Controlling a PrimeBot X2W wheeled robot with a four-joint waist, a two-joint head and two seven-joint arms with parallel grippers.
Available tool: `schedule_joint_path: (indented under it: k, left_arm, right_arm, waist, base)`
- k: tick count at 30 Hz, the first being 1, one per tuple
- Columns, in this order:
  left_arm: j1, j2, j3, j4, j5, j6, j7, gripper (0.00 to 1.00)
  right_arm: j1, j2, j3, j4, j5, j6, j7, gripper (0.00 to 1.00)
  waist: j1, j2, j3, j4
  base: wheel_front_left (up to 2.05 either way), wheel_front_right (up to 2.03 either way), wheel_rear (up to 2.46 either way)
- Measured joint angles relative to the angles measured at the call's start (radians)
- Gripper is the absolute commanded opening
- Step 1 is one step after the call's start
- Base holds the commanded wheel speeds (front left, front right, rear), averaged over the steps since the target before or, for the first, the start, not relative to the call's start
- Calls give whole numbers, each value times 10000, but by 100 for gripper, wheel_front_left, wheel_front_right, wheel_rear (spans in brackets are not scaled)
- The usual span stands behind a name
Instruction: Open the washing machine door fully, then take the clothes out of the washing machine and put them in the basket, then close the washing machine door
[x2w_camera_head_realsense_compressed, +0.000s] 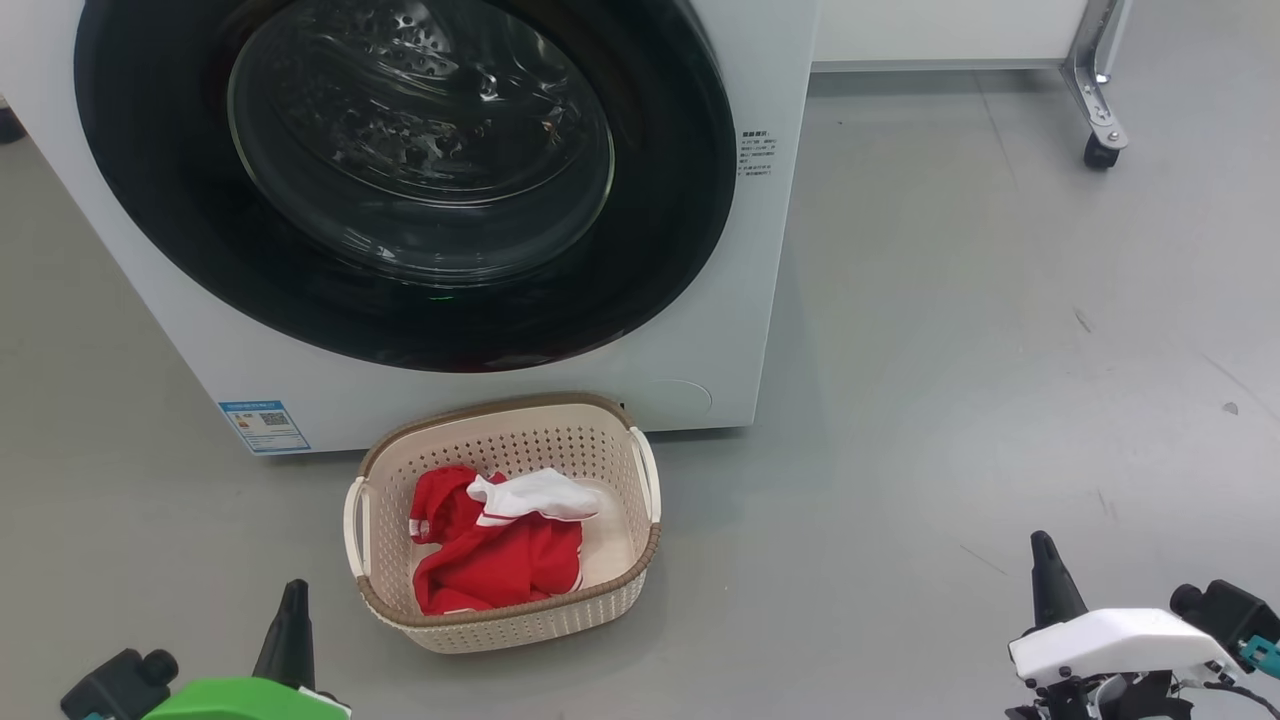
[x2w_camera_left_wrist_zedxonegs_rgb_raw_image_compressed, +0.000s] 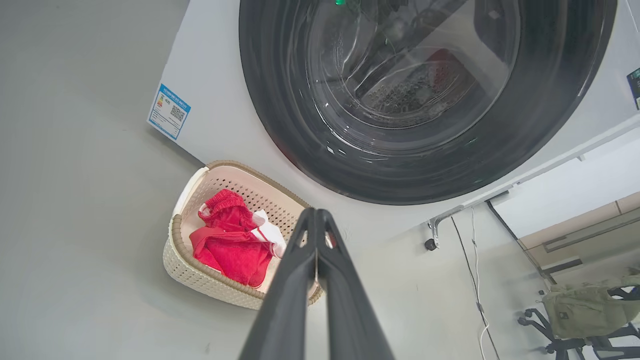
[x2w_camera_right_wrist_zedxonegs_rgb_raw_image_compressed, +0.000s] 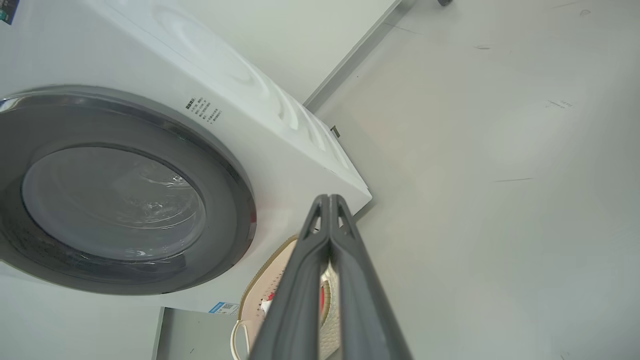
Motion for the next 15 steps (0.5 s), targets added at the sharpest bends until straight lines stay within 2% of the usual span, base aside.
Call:
schedule_joint_path:
  k: [15]
  left_arm:
    - [-356, 42, 332, 245, -1948, -347, 362, 0]
  right_arm:
    - [-263, -92, -405, 0, 1994, 182, 456, 0]
  waist:
    - [0, 0, -51, 47]
  base:
    - [0, 0, 0]
